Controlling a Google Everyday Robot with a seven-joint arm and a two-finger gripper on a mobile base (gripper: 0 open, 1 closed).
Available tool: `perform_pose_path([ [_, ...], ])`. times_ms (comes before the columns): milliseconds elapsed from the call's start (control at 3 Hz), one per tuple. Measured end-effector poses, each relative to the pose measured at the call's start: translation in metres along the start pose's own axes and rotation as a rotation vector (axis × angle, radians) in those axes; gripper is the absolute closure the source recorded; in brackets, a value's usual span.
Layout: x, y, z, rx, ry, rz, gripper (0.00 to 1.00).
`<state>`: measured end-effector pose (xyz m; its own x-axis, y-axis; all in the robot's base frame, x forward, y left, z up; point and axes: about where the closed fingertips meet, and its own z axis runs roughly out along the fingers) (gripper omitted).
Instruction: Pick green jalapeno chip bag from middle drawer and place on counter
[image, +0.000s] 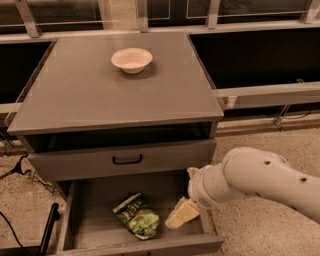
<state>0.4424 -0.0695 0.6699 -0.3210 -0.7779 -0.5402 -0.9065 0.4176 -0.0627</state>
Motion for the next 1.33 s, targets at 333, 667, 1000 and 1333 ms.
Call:
perform_pose_path([
  [333,-0.005,0.005,0.030,-0.005,-0.032,0.016,0.16],
  [667,-0.007,0.011,0.063,-0.009,-0.052,0.033,0.18],
  [1000,-0.009,0.017,0.105,-0.001,-0.068,0.039,0.15],
  [1333,-0.008,0.018,0.111,-0.005,-0.073,0.039,0.14],
])
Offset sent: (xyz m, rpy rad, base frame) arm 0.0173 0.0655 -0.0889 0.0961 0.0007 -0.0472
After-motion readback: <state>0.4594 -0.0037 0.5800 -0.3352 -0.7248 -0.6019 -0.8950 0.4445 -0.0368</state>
